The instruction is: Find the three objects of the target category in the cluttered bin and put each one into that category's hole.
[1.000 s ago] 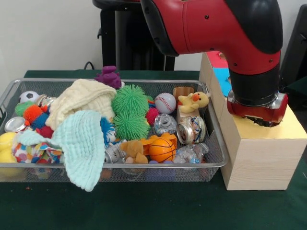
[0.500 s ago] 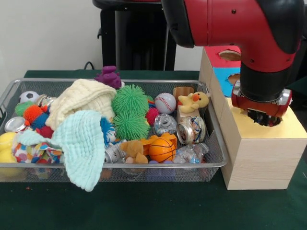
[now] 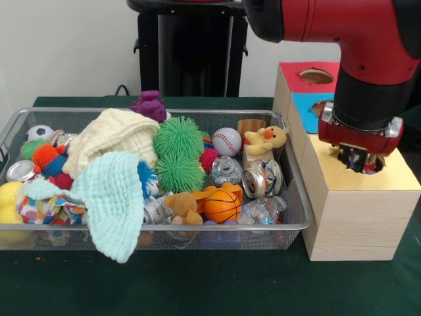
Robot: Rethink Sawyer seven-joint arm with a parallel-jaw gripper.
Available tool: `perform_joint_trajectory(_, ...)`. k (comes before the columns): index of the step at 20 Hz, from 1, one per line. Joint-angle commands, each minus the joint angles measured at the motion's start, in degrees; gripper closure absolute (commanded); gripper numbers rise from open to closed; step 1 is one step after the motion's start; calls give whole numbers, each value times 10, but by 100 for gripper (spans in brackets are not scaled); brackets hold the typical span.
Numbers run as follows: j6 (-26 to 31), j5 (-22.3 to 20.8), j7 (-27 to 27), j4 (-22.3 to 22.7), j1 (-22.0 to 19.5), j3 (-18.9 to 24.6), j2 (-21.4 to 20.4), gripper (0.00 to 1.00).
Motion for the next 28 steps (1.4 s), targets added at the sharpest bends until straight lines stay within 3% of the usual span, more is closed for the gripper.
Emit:
perform_joint_trajectory(1,7,-25,80,-21,-19,-25,-20,100)
perform_joint_trajectory(6,30,-21,82,-16,-23,-25,-34,100)
perform_joint_trajectory(12,16,-21,87,7,-19,-26,-41,100)
perform_joint_trajectory(13,12,-21,88,11,-17,-27,-43,0)
perform_joint_trajectory(20,1,-20,120,21,-1,-49,-48,0)
perform_joint_trajectory(28,87,-35,136,-36,26,-96,-44,0)
